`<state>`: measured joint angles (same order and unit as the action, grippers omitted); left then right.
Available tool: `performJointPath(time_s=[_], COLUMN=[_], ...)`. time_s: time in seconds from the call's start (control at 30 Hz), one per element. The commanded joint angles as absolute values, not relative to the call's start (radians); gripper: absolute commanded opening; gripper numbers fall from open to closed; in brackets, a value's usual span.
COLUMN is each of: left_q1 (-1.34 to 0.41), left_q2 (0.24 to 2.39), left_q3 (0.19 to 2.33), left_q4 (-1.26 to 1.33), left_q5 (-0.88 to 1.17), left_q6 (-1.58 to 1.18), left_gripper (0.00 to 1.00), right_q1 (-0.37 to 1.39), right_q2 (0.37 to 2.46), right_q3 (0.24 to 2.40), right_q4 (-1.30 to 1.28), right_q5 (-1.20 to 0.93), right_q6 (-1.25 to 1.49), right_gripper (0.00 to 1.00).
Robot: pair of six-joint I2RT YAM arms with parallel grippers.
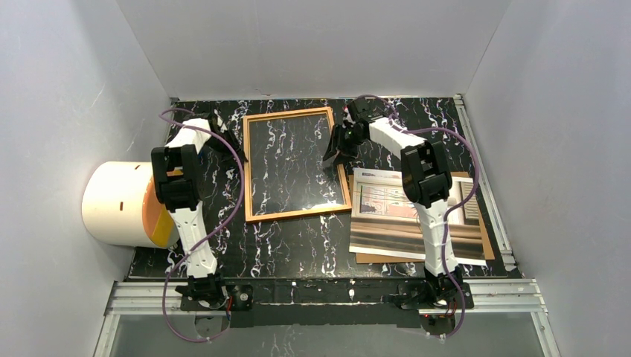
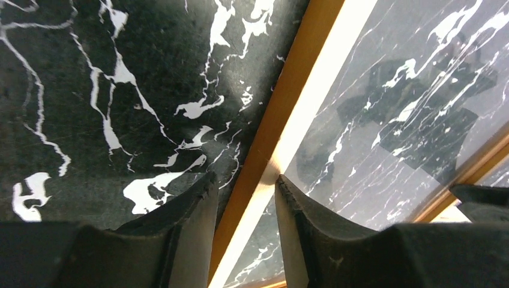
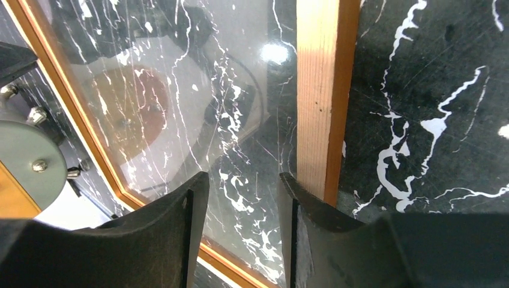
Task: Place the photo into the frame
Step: Place the photo frame item in the photo frame, then turn over the photo at the center of the board.
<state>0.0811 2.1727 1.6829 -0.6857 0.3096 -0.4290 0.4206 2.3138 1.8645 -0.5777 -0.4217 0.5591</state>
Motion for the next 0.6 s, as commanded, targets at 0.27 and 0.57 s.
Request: performJointPath(time_s=[0.27, 0.57], left_q1=[0.072, -0.049], left_q2=[1.997, 1.807], left_q3=[1.723, 1.590], left_q4=[-0.749, -0.719], left_q5=[0.176, 0.227], left_q6=[-0.467, -0.471], left_gripper=[0.51, 0.70], right_q1=[0.346, 0.260], right_q2=[1.926, 1.536], right_q3=[1.664, 1.280], right_q4=[-0.496, -0.675], right_q5=[-0.198, 0.082], right_q6=[0.625, 0.731], right_gripper=[0.66, 0.77])
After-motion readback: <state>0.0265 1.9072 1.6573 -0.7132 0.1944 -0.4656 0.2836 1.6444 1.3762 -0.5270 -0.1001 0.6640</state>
